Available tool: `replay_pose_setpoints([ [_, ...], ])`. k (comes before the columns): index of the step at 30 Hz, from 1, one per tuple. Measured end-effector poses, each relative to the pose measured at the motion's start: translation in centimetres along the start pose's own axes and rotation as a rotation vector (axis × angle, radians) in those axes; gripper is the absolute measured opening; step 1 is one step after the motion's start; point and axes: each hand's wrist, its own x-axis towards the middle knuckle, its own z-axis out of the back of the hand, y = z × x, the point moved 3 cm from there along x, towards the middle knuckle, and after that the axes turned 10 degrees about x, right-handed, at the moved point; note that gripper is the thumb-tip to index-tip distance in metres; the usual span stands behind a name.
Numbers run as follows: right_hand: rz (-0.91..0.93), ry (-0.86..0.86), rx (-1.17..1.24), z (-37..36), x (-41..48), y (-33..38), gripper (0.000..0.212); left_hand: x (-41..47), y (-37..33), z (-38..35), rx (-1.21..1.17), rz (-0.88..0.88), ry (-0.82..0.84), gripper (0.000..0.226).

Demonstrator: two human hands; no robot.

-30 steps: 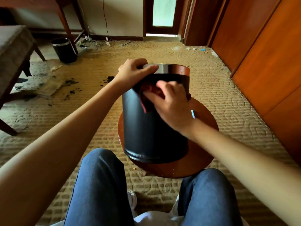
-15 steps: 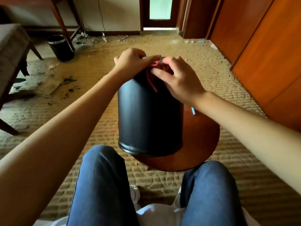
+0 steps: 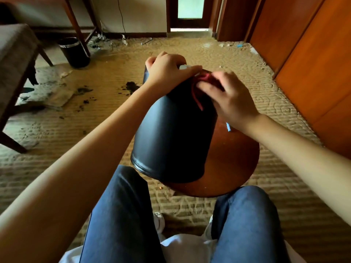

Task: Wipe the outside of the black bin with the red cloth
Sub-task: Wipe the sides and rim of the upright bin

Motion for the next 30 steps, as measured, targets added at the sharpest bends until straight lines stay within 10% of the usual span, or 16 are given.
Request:
replay_pose_setpoints([
  [4, 0.050, -0.024, 0.056, -3.1, -4.1, 4.5, 0.046, -0.1, 0.7, 0.4, -0.029, 0.037, 0.009, 0.052],
  [9, 0.544, 0.335, 0.188, -5.0, -12.3, 10.0, 0.027, -0.5, 1.5, 0.8, -0.042, 0.034, 0.040, 0.051],
  [16, -0.134, -0.057, 0.017, -0.4, 0.9, 0.5, 0.035, -0.5, 2.2, 1.3, -0.047, 0.066, 0.028, 0.050],
  [26, 0.408, 0.293, 0.174, -5.2, -10.7, 10.0, 0.022, 0.4, -3.0, 0.3, 0.251, -0.088, 0.141, 0.052],
  [30, -0.010, 0.183, 0.198, -1.6, -6.6, 4.6, 0.013, 1.3, -5.4, -0.5, 0.226, -0.128, 0.228, 0.049],
])
